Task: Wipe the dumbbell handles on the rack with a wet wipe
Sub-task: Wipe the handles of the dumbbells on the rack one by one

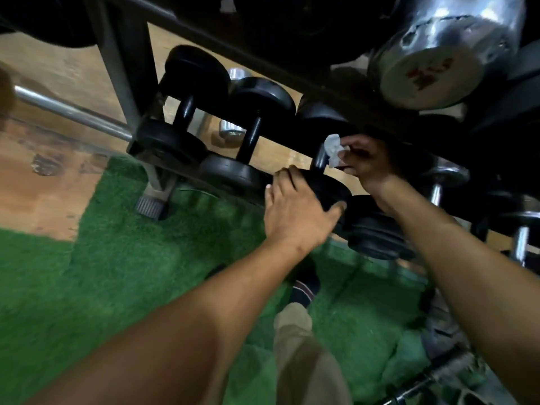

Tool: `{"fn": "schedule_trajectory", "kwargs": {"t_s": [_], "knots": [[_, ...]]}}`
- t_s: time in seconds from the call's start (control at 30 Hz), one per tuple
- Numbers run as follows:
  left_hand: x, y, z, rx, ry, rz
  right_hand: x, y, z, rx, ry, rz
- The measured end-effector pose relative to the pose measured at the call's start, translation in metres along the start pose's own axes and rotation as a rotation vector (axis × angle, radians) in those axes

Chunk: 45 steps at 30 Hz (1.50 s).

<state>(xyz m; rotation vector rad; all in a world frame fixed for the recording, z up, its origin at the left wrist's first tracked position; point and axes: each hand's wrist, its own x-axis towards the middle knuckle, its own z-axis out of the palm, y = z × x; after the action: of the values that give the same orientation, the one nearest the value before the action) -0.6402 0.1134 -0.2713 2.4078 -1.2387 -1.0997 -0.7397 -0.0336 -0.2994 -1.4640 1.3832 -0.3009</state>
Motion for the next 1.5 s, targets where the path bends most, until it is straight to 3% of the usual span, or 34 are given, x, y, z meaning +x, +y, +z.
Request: {"fn": "schedule_trajectory", "kwargs": {"t_s": [0.17,0.27,0.37,0.47,0.57,0.67,0.8,0.97,1.1,1.27,1.4,1.5], "knots": [[0.024,0.028,0.023,-0.101,-0.057,-0.180,0.024,0.000,-0.011,-0.231,-0.112,-0.192],[0.032,0.025,0.035,-0.049,0.008,-0.204,0.037,-0.002,-0.012,-0.320,-0.310,-0.299],[0.033,0.024,0.043,-0.006,0.094,-0.212,0.050,0.010,-0.009,-0.515,-0.550,-0.280],[0.035,0.025,0.044,0.014,0.107,-0.221,0.054,0.018,-0.003,-0.758,-0.653,-0.339],[0.039,0.025,0.046,0.021,0.108,-0.242,0.052,0.012,-0.002,-0.881,-0.648,-0.441],[0.039,0.024,0.048,0.021,0.096,-0.240,0.047,0.016,-0.005,-0.837,-0.578,-0.548],[0.036,0.024,0.047,0.059,0.139,-0.220,0.044,0.038,-0.003,-0.760,-0.372,-0.596],[0.037,0.022,0.049,0.081,0.162,-0.193,0.045,0.035,-0.006,-0.759,-0.398,-0.661],[0.037,0.021,0.047,0.095,0.150,-0.183,0.049,0.031,-0.008,-0.762,-0.262,-0.647],[0.037,0.020,0.048,0.088,0.155,-0.165,0.048,0.016,-0.005,-0.904,-0.548,-0.664],[0.037,0.021,0.049,0.106,0.171,-0.181,0.057,0.014,-0.010,-0.935,-0.323,-0.620],[0.036,0.020,0.048,0.096,0.165,-0.165,0.052,0.022,-0.004,-0.965,-0.343,-0.650]]}}
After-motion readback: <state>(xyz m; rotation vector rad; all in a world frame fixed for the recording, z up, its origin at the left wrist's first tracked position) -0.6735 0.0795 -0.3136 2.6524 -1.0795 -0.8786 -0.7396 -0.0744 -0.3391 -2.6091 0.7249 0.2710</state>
